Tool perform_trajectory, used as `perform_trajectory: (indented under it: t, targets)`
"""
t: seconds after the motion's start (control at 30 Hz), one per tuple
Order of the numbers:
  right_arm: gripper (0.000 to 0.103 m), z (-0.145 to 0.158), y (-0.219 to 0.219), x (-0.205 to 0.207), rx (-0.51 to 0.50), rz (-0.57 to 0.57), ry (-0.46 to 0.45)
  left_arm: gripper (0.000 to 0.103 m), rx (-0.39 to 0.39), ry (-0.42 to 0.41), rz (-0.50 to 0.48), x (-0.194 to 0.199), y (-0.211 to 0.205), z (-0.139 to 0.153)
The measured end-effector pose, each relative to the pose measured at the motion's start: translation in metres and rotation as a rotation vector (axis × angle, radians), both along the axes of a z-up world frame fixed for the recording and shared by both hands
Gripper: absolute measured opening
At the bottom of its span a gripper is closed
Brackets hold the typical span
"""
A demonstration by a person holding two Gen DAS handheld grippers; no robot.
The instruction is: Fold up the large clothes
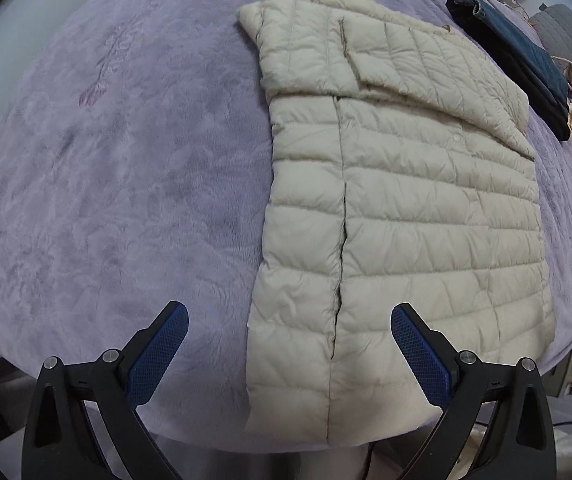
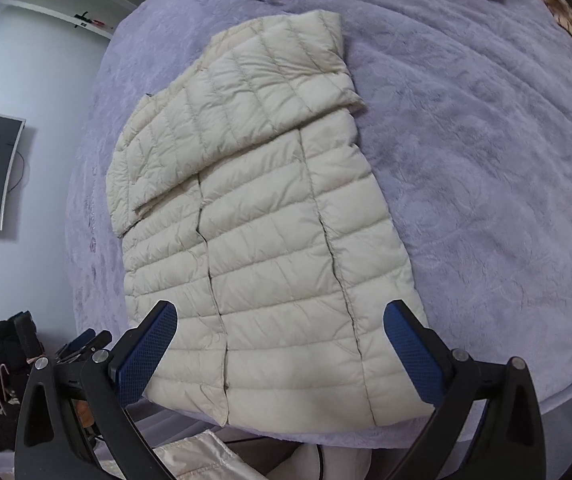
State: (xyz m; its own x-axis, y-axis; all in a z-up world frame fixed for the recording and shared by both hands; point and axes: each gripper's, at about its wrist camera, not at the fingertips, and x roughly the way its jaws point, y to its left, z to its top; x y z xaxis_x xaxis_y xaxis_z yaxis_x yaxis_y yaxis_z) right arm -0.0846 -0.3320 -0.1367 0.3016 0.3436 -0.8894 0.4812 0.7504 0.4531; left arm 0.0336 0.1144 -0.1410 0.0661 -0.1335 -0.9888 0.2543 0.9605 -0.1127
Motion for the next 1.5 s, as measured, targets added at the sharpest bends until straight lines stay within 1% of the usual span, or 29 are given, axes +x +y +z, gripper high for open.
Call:
perform_trajectory:
  t: [0.13,0.23,0.3,0.4,0.57,0.73,0.87,0.9,0.93,1.0,1.03,1.07,1.1,1.13,1.17,1.2,1.23,1.27,1.3,1.33,1.37,1.43,1.5]
  targets:
    - [0.103,-0.033,-0.016,-0.026,0.032,-0.043,0.095,0.102,-0.017,0.072,0.016,-0.010,0.015,-0.026]
    - [0.103,-0.056,-0.028,-0.046,0.067,-0.082,0.145,0.102,-0.066,0.138,0.018,-0.015,0.021,-0.043]
    - [0.103,-0.070,-0.035,-0.060,0.119,-0.128,0.166,0.102,-0.088,0.177,0.009,-0.019,0.023,-0.053]
    - [0.103,-0.086,-0.039,-0.077,0.220,-0.186,0.157,0.102,-0.125,0.220,-0.002,-0.025,0.022,-0.062]
    - [0.103,-0.106,-0.034,-0.091,0.363,-0.248,0.117,0.102,-0.176,0.253,0.004,-0.031,0.016,-0.067]
    - [0.103,-0.116,-0.022,-0.090,0.462,-0.293,0.070,0.102,-0.214,0.274,-0.019,-0.036,-0.001,-0.068]
    - [0.103,-0.114,-0.011,-0.081,0.512,-0.278,0.037,0.101,-0.208,0.271,-0.052,-0.038,-0.015,-0.066]
    - [0.103,-0.113,-0.007,-0.078,0.516,-0.272,0.032,0.099,-0.209,0.268,-0.048,-0.038,-0.014,-0.065]
    - [0.103,-0.112,-0.004,-0.077,0.517,-0.269,0.028,0.092,-0.212,0.268,-0.038,-0.038,-0.012,-0.065]
    - [0.102,-0.109,-0.002,-0.077,0.519,-0.268,0.020,0.086,-0.224,0.271,-0.017,-0.037,-0.003,-0.065]
    - [0.100,-0.108,-0.001,-0.077,0.521,-0.271,0.018,0.078,-0.231,0.271,-0.008,-0.036,-0.002,-0.065]
    - [0.100,-0.107,-0.001,-0.077,0.525,-0.275,0.017,0.071,-0.236,0.275,-0.004,-0.034,0.001,-0.065]
    - [0.099,-0.107,-0.001,-0.078,0.529,-0.279,0.015,0.069,-0.240,0.278,-0.001,-0.034,0.004,-0.065]
    - [0.090,-0.107,-0.001,-0.078,0.528,-0.282,0.016,0.061,-0.248,0.278,0.000,-0.034,0.005,-0.064]
    - [0.082,-0.106,-0.001,-0.079,0.521,-0.284,0.024,0.050,-0.260,0.280,-0.001,-0.033,0.008,-0.063]
    - [0.064,-0.108,-0.002,-0.080,0.513,-0.287,0.038,0.045,-0.272,0.284,-0.003,-0.033,0.008,-0.062]
    - [0.048,-0.108,-0.003,-0.081,0.506,-0.294,0.049,0.033,-0.284,0.285,-0.006,-0.033,0.008,-0.061]
    - [0.040,-0.109,-0.005,-0.082,0.507,-0.299,0.051,0.022,-0.299,0.288,-0.013,-0.033,0.008,-0.060]
    - [0.025,-0.109,-0.006,-0.084,0.509,-0.303,0.046,0.018,-0.310,0.290,-0.019,-0.033,0.008,-0.059]
    - [0.020,-0.107,-0.007,-0.084,0.505,-0.304,0.041,0.018,-0.321,0.291,-0.026,-0.033,0.008,-0.057]
    - [0.020,-0.106,-0.009,-0.086,0.502,-0.302,0.031,0.013,-0.334,0.291,-0.029,-0.033,0.011,-0.053]
    - [0.017,-0.100,-0.009,-0.085,0.513,-0.289,0.002,0.013,-0.371,0.298,-0.020,-0.032,0.013,-0.048]
    - [0.016,-0.092,-0.008,-0.081,0.525,-0.272,-0.033,0.013,-0.410,0.298,-0.007,-0.029,0.017,-0.041]
